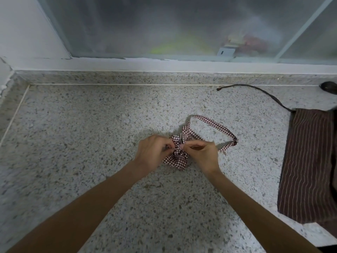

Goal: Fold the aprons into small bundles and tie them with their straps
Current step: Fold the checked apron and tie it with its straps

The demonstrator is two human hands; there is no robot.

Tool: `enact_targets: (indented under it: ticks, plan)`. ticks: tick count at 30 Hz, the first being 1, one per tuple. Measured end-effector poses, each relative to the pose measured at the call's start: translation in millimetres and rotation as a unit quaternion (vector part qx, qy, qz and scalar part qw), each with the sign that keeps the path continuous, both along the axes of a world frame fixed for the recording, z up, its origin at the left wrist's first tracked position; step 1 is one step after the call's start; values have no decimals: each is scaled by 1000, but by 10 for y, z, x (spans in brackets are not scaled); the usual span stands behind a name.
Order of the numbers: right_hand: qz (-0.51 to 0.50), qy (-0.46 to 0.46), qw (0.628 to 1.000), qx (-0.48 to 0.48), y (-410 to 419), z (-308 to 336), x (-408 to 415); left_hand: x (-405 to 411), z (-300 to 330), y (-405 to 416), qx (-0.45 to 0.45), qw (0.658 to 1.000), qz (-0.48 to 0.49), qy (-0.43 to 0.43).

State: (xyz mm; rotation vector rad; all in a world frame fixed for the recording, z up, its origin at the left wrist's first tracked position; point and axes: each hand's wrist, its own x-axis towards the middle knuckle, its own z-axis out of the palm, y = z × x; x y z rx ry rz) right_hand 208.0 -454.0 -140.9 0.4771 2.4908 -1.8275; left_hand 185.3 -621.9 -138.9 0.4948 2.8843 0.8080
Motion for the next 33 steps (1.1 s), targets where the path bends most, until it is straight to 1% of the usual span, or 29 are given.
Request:
enact_targets:
  ticks: [2, 4, 6, 9, 11, 13, 15, 16, 17, 19, 20, 21, 22, 23, 25, 27, 28, 30, 31, 32, 33]
  plan:
    - [-11, 10, 998, 68, -62, -11, -14, 8, 6, -25, 4, 1000, -6, -6]
    - [16, 39, 986, 163, -110, -11, -9, 30, 14, -61, 37, 999, 23, -25]
    - [94, 83, 954, 273, -133, -1, 30, 57, 40, -102, 81, 994, 76, -23]
    - [197, 115, 894, 385, -107, -48, 103, 102, 132, -134, 69, 992, 107, 11]
    - [211, 91, 877, 422, -86, -76, 158, 125, 189, -96, 52, 993, 103, 31]
    - [223, 57, 875, 426, -53, -36, 157, 149, 204, -3, 8, 996, 83, 23]
    - [253, 63, 867, 424, 0, 31, 81, 166, 154, 68, -40, 998, 54, -6]
    - [271, 79, 856, 433, 35, 86, 26, 165, 114, 71, -56, 998, 40, -16]
    - [287, 108, 834, 460, 82, 124, -34, 157, 67, 58, -70, 997, 25, -18]
    - [338, 170, 762, 526, 190, 113, -103, 130, -25, -16, -98, 995, -5, 8]
    - [372, 185, 721, 554, 252, 82, -133, 110, -73, -56, -107, 994, -10, 33]
    - [399, 188, 691, 572, 303, 24, -124, 113, -123, -97, -113, 992, -11, 56]
    - [413, 184, 676, 582, 344, -18, -121, 106, -167, -128, -120, 990, -11, 76]
    - [419, 177, 670, 587, 370, -73, -117, 100, -209, -150, -126, 988, -10, 84]
    - [409, 163, 682, 583, 374, -144, -82, 60, -238, -171, -118, 990, -19, 69]
    - [397, 139, 714, 559, 340, -126, -54, 46, -230, -187, -102, 994, -33, 35]
    - [394, 131, 735, 537, 308, -84, -69, 44, -207, -201, -93, 995, -36, 5]
    - [407, 87, 787, 455, 273, 1, -189, 23, -157, -194, -63, 995, -19, -70]
    - [419, 42, 808, 411, 276, 35, -261, 13, -129, -179, -36, 995, 5, -96]
    - [426, 19, 824, 374, 282, 73, -327, 19, -79, -154, -3, 994, 36, -105]
    - [425, 19, 838, 340, 281, 124, -382, 32, -17, -131, 29, 992, 67, -100]
